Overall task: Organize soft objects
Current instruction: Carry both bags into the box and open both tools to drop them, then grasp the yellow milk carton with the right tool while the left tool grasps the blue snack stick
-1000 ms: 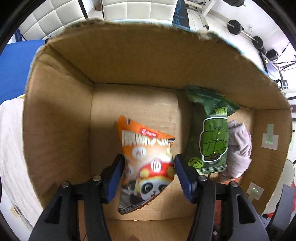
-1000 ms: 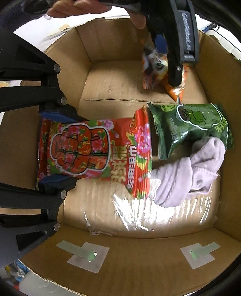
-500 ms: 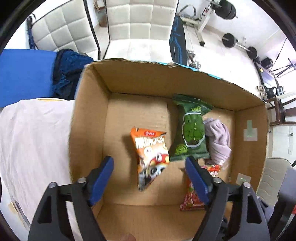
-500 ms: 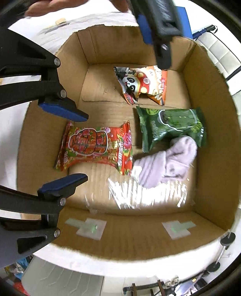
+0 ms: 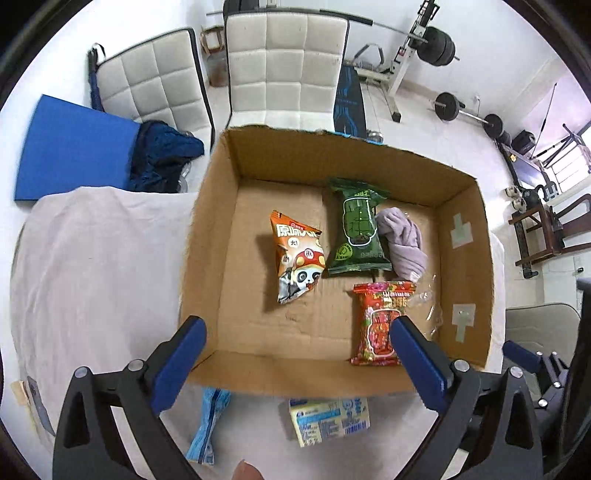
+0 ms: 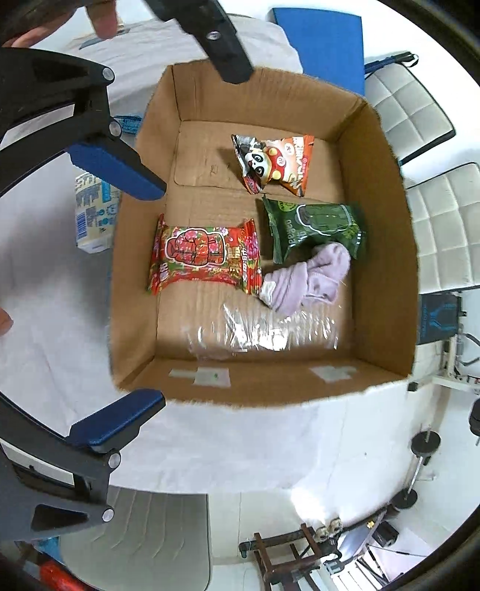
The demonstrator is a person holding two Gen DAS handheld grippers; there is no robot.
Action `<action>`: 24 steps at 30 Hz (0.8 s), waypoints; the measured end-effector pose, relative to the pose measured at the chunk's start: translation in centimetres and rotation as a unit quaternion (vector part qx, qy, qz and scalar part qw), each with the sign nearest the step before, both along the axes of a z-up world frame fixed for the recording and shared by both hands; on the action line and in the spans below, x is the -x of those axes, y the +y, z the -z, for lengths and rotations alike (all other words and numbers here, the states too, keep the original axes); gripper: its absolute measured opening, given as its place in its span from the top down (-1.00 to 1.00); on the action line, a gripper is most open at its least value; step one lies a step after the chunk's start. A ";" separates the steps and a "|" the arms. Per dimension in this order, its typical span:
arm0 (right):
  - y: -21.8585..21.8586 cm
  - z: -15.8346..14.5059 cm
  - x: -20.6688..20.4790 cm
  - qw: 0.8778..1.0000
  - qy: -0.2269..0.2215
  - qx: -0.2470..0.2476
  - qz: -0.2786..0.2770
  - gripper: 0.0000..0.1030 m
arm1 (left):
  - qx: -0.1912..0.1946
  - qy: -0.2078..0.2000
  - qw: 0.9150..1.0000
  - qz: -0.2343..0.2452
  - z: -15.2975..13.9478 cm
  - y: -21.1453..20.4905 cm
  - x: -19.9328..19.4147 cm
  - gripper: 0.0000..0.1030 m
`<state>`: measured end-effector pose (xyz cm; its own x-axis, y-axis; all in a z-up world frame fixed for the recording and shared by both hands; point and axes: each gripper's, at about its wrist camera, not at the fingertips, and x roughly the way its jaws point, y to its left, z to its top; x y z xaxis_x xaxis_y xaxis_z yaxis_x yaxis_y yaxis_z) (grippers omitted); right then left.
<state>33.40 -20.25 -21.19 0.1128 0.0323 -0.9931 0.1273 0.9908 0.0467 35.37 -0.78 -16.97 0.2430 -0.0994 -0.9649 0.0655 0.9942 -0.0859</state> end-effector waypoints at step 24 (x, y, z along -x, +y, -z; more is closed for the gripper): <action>0.6 -11.7 9.3 0.992 -0.123 0.002 0.011 -1.00 | -0.055 -0.130 0.990 -0.005 -9.5 0.9 10.4 -0.98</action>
<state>24.14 -19.63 -9.53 0.3516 0.0233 -0.9359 0.1335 0.9882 0.0747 24.95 0.16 -7.45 0.4858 0.0065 -0.8740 0.0613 0.9973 0.0416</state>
